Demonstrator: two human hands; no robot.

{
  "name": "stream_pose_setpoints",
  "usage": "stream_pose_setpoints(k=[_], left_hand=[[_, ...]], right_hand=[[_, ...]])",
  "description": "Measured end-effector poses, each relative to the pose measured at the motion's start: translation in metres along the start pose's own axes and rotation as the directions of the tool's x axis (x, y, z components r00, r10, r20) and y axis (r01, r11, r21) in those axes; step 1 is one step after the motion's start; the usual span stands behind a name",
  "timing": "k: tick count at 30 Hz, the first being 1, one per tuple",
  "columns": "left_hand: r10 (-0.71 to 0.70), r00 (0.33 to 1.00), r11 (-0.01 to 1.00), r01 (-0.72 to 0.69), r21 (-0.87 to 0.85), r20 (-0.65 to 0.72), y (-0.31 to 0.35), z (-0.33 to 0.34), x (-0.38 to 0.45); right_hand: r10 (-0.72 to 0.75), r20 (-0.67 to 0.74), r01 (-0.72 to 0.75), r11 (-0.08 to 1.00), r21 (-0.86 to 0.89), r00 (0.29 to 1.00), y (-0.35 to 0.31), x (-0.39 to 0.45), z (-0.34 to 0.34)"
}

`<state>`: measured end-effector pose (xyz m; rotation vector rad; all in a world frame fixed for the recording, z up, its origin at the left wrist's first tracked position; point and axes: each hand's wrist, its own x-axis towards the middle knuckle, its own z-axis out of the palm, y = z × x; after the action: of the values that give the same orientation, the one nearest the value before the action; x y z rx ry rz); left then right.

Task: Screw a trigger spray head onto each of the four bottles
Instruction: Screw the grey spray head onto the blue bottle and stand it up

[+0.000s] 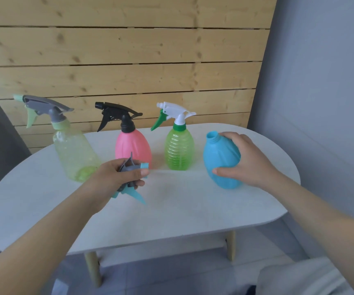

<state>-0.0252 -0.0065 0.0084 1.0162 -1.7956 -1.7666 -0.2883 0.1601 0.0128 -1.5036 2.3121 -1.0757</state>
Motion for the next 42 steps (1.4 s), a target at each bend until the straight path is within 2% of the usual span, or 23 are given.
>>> stream_pose_setpoints(k=[7,12,20,31,42], left_hand=[[0.027,0.999,1.000,-0.027,-0.009,-0.047,-0.003,-0.031,-0.015],[0.051,0.998,0.997,-0.053,-0.055,-0.045,-0.003,-0.031,-0.018],[0.071,0.996,0.997,-0.072,-0.026,-0.047,-0.004,-0.025,-0.014],[0.045,0.997,0.999,-0.045,-0.002,-0.057,-0.003,-0.028,-0.011],[0.084,0.995,0.988,-0.077,0.132,-0.048,0.002,0.003,-0.013]], right_hand=[[-0.056,0.170,0.089,0.978,-0.189,0.984,-0.005,-0.013,-0.006],[-0.117,0.195,0.165,0.954,-0.251,0.974,-0.013,-0.017,0.004],[-0.210,0.197,0.260,0.923,-0.283,0.958,-0.023,-0.018,0.012],[-0.163,0.175,0.210,0.932,-0.297,0.971,-0.021,-0.016,0.009],[-0.251,0.295,0.355,0.851,-0.386,0.922,-0.046,-0.017,0.031]])
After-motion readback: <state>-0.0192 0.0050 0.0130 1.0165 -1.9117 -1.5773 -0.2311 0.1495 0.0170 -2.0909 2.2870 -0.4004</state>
